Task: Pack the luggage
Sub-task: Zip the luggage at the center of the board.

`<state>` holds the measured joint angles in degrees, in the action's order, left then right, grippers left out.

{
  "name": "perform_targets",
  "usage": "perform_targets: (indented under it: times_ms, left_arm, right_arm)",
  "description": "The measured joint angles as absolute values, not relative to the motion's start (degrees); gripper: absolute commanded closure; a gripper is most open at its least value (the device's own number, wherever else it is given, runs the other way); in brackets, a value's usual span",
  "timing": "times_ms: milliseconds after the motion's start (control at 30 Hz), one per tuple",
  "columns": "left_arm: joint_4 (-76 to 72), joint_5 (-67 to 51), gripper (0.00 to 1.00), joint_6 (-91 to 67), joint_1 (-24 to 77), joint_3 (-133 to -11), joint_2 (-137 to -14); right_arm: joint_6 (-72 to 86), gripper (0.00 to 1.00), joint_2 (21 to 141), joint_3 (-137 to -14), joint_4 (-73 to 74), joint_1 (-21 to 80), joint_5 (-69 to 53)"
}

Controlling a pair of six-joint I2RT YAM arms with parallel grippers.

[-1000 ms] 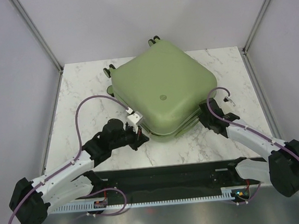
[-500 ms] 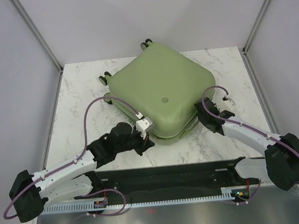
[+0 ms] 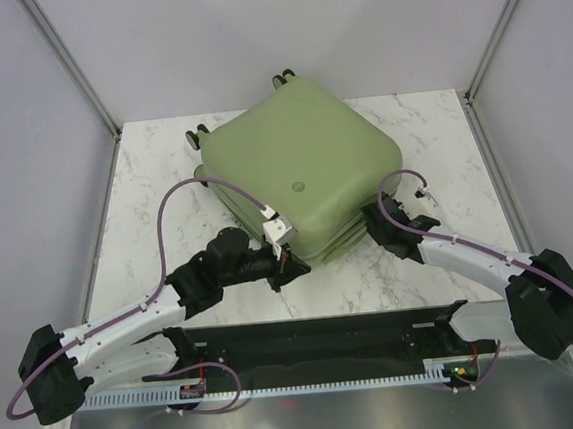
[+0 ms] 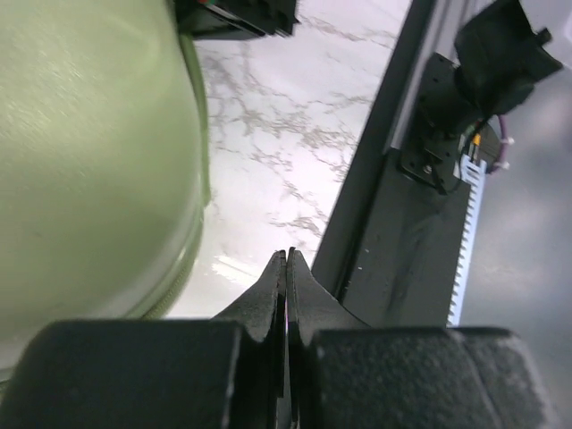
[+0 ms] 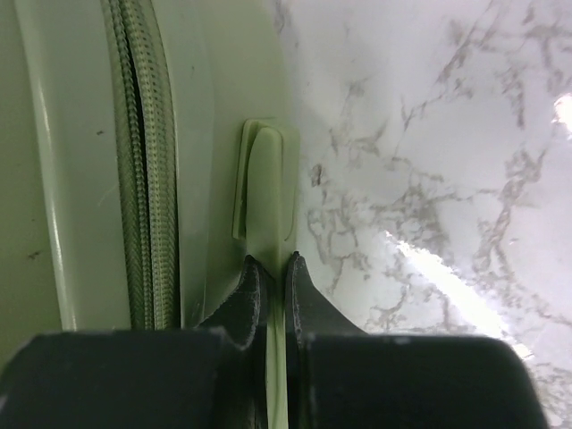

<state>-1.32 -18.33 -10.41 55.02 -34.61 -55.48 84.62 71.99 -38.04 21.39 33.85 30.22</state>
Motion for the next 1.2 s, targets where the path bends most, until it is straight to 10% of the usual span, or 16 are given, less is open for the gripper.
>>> perform_targets:
  times_ms: [100,433,1200]
  left_arm:
    - [-0.4,-18.0,0.98,-10.3,52.3,-34.6,-54.7]
    - [10.2,-24.0,0.38,-5.7,35.8,-34.3,-49.0]
    - [16.2,-33.3,0.19,-2.7,23.3,-34.4,-56.4]
  right_arm:
    - [86.2,1.00,72.6,-38.1,20.2,35.3,29.6]
    - [87.8,1.00,72.9,-37.8,17.9,36.0,27.0]
    - [87.4,1.00,72.1,-36.7,16.2,35.2,25.5]
